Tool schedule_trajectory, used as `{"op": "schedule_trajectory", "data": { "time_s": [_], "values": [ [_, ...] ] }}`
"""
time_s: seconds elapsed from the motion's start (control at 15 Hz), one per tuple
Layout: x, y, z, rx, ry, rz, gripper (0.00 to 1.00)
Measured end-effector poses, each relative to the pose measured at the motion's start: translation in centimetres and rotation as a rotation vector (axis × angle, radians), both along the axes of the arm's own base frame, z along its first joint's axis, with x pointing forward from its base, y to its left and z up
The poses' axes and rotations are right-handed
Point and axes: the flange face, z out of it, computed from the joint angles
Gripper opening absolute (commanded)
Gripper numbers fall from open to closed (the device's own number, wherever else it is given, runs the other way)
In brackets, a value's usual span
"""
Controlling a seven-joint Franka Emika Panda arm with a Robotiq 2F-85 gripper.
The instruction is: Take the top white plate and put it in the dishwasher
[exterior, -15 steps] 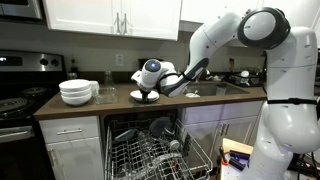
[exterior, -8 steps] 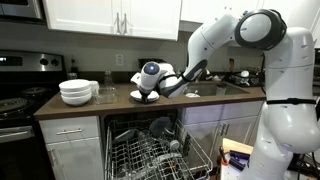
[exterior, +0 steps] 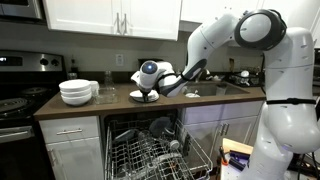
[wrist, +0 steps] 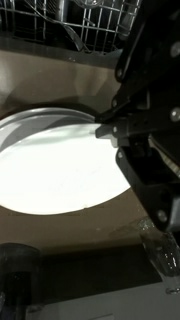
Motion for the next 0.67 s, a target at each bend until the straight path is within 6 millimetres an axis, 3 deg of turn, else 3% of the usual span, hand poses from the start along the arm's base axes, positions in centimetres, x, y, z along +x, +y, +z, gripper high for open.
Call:
{"op": "schedule_trajectory", "data": {
  "time_s": [0.67],
  "values": [
    [0.2,2.7,0.6,-0.023,-0.038,-0.068,0.05]
  ]
}}
